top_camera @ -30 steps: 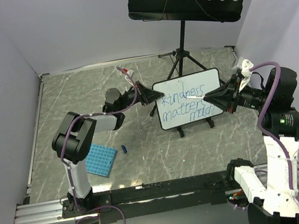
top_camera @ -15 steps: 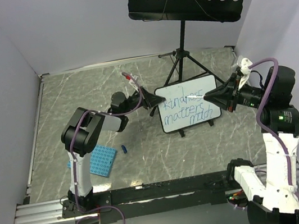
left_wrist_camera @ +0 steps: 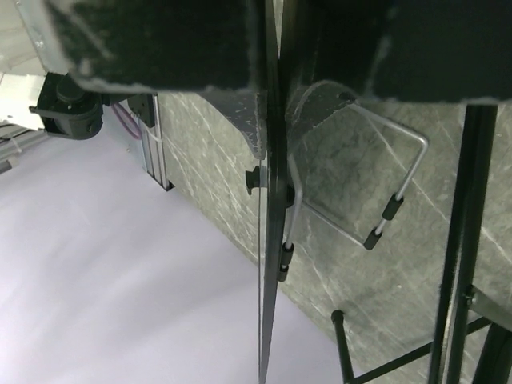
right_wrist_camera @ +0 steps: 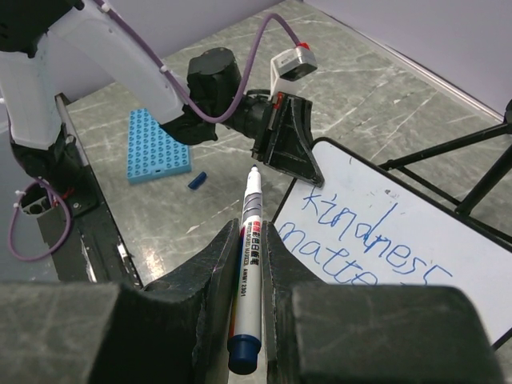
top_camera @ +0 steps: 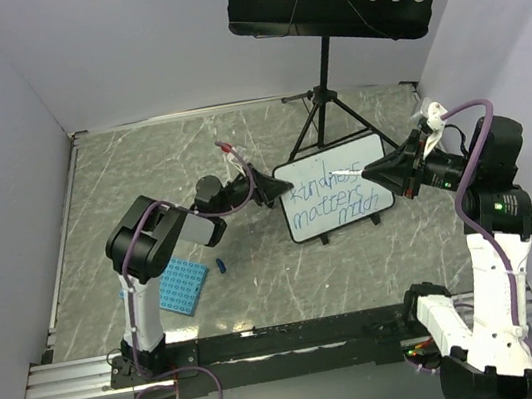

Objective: Write a sentence on the whiteboard
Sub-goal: Put down the whiteboard on the whiteboard stand.

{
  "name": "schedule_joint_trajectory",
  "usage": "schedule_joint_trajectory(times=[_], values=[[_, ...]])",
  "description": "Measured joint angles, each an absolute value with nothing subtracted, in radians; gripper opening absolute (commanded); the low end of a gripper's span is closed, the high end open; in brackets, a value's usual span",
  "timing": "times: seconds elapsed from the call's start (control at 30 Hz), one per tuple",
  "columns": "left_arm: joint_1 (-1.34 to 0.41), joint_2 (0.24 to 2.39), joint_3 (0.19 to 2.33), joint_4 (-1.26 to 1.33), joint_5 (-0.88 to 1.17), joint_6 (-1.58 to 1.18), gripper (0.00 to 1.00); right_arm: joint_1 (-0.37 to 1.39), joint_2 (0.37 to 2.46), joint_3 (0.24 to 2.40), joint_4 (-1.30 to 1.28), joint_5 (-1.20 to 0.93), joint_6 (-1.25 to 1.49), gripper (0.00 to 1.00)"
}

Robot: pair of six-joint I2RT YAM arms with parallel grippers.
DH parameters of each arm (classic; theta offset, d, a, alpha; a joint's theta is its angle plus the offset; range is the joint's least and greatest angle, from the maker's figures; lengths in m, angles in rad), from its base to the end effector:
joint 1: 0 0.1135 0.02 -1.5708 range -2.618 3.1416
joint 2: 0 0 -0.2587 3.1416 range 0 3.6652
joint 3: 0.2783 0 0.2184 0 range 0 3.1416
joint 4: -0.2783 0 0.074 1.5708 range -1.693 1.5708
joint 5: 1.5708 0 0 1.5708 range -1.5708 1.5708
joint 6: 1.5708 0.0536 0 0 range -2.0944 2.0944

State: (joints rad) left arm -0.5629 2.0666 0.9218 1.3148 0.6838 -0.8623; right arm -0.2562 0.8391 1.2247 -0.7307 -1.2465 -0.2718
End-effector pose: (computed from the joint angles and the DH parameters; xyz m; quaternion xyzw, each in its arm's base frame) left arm 0.3188 -0.2412 0.1942 0.1629 0.6387 -0.6345 0.4038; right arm 0.1143 0.0226 0.4097 -0.3409 0.6616 0.3390 0.5755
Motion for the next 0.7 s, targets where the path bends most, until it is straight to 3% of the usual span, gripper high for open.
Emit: schedule_joint_trajectory(times=[0.13,0.4,0.5,0.6,0.7], values=[[-0.57,2.059,0.915,1.309,0.694,-0.837,0.38,-0.256,0.841,1.223,-0.73,-1.246,-0.27,0.0],[-0.576,2.057,0.915,1.299,0.695,-0.822,0.52,-0.256,0.841,1.223,-0.73,-1.246,-0.269,0.0],[-0.576,2.052,0.915,1.298,0.694,-0.813,0.61,-0.256,0.84,1.223,-0.73,-1.246,-0.27,0.0],[-0.576,2.035,0.91,1.297,0.682,-0.793,0.78,-0.257,0.84,1.223,-0.73,-1.246,-0.27,0.0],[-0.572,1.983,0.873,1.296,0.646,-0.768,0.85,-0.258,0.84,1.223,-0.73,-1.246,-0.27,0.0]])
